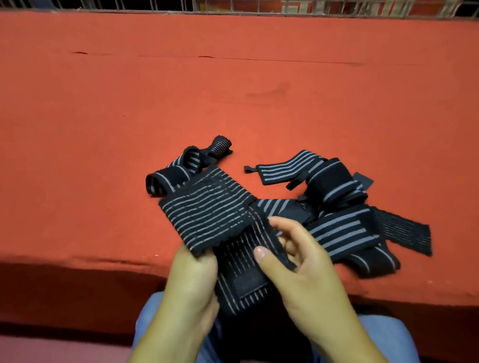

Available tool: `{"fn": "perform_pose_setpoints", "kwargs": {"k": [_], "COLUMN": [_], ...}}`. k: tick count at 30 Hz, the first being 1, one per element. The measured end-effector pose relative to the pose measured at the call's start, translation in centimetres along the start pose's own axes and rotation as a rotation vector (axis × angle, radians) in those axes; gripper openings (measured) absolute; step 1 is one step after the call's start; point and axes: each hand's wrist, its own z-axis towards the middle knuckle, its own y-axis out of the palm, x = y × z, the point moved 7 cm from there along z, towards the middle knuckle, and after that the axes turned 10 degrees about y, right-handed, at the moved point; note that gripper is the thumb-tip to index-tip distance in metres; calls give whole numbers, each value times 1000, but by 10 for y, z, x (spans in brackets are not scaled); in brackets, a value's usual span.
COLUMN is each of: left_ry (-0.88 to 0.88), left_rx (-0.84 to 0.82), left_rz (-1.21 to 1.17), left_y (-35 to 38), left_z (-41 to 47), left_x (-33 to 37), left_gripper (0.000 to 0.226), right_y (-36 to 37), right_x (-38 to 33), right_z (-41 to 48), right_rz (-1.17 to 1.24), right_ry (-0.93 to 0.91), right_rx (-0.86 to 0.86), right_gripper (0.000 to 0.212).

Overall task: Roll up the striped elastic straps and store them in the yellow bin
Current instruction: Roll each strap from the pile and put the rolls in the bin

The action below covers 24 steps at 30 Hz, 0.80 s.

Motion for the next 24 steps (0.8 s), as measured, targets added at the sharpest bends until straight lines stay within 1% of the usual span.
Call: {"fn": "perform_pose_setpoints", "kwargs": {"k": [3, 5, 6, 8, 10, 12, 14, 16, 18, 19, 21, 23, 24], "left_ry": [123, 122, 103, 97, 122, 152, 171, 151, 101, 76, 52, 75, 84], "left_rx": [-67, -139, -180, -249, -252, -269, -311, -351, -347, -337, -325, -319, -330], "left_rz": [163, 193, 213, 301, 393, 471, 512, 489, 399, 334, 217, 216, 230], "left_y": [-7, -5, -2, -1, -4, -7, -8, -11, -17, -19, -25, -31, -31], "left_z": [-15, -28, -34, -48, -58, -67, -79, -88, -95, -98, -106, -115, -121], "left_x": [-1, -5, -7, -13, -19, -25, -29, -34, -38, -40, -40, -36, -34], "left_gripper": [38, 38, 35, 33, 29, 30, 28, 24, 29, 33, 49, 61, 60], "right_y": [-5, -5, -3, 1, 2, 4, 3, 1, -5, -9, -17, -21, -22], "right_x": [8, 15, 16, 25, 33, 43, 54, 66, 74, 78, 83, 84, 85], "right_z": [-15, -26, -32, -45, -55, -62, -67, -73, -81, -84, -93, -103, -109], "right_rz": [73, 158, 174, 182, 198, 255, 289, 341, 402, 427, 465, 481, 486], "right_ry": [2, 8, 2, -3, -3, 4, 9, 35, 42, 44, 36, 20, 15], "right_rx": [26, 28, 27, 26, 72, 104, 121, 110, 109, 121, 151, 167, 160], "right_gripper": [23, 15, 20, 39, 43, 34, 18, 12, 15, 16, 18, 20, 21]}}
